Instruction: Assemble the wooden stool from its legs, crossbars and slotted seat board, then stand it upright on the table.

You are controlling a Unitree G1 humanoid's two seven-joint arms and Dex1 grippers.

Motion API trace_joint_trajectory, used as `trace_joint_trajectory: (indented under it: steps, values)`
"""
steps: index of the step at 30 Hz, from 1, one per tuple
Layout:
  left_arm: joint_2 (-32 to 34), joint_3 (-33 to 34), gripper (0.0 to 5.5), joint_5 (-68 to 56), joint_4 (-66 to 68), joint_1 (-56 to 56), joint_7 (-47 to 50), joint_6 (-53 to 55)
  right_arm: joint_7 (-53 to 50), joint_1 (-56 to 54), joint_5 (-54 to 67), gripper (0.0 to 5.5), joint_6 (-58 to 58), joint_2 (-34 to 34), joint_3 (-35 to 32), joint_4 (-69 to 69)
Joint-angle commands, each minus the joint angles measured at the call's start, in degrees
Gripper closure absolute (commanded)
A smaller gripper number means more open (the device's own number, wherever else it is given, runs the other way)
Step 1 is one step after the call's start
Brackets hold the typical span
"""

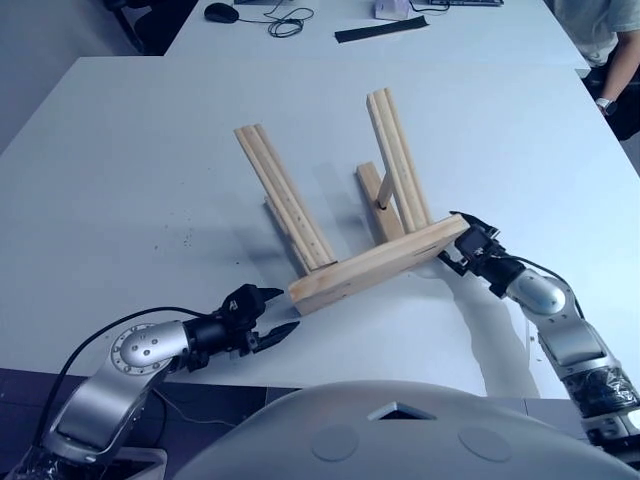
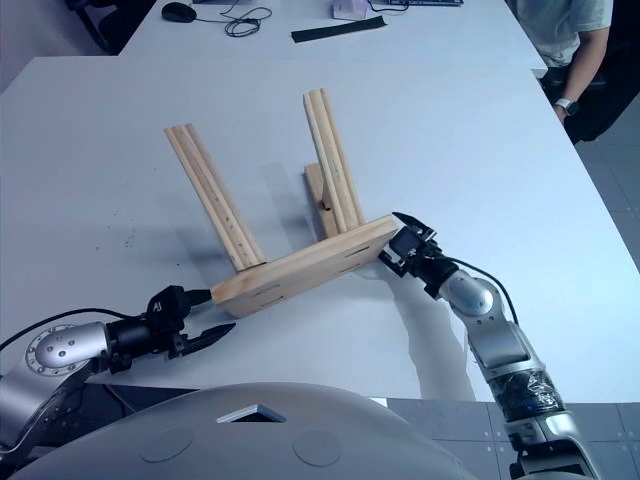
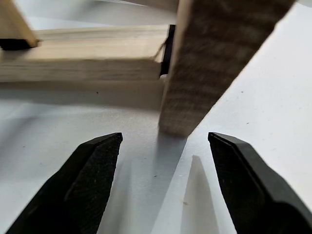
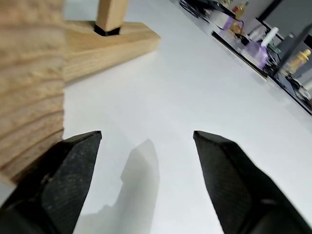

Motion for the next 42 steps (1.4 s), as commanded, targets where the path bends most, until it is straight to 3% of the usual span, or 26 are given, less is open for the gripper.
trace_joint_trajectory:
  steps: [1,15,30,33,37,42]
  values:
    - [-2.17,0.54,2.23,-1.82,1.34,-4.52,-0.23,2.05,4.64,5.40,1.11,2.02,-0.11,-2.03,0.26,-7.61]
    - [-4.22,3.42,2.23,-6.62,-1.45,-3.86,-2.72,4.41,3.72,13.58,3.97,2.02,15.75,1.45,-1.91,-31.70]
    - [-2.57,7.84,2.23,-17.58,-5.10,-7.41,-6.71,13.13,12.39,13.10,15.34,2.02,31.27,-4.33,-6.14,-47.55]
    - [-3.03,11.42,2.23,-26.88,-9.08,-10.74,-2.95,19.66,12.34,10.72,20.26,2.02,36.21,-5.13,-9.66,-53.43]
    - [-0.02,19.88,2.23,-48.14,-12.91,-11.83,5.52,28.36,9.94,4.94,37.15,2.02,43.14,-8.68,-20.08,-59.28]
    - [13.33,25.08,2.23,-86.75,-10.90,-15.41,22.49,25.78,2.86,-5.04,68.60,2.02,44.69,-20.90,-33.64,-58.10]
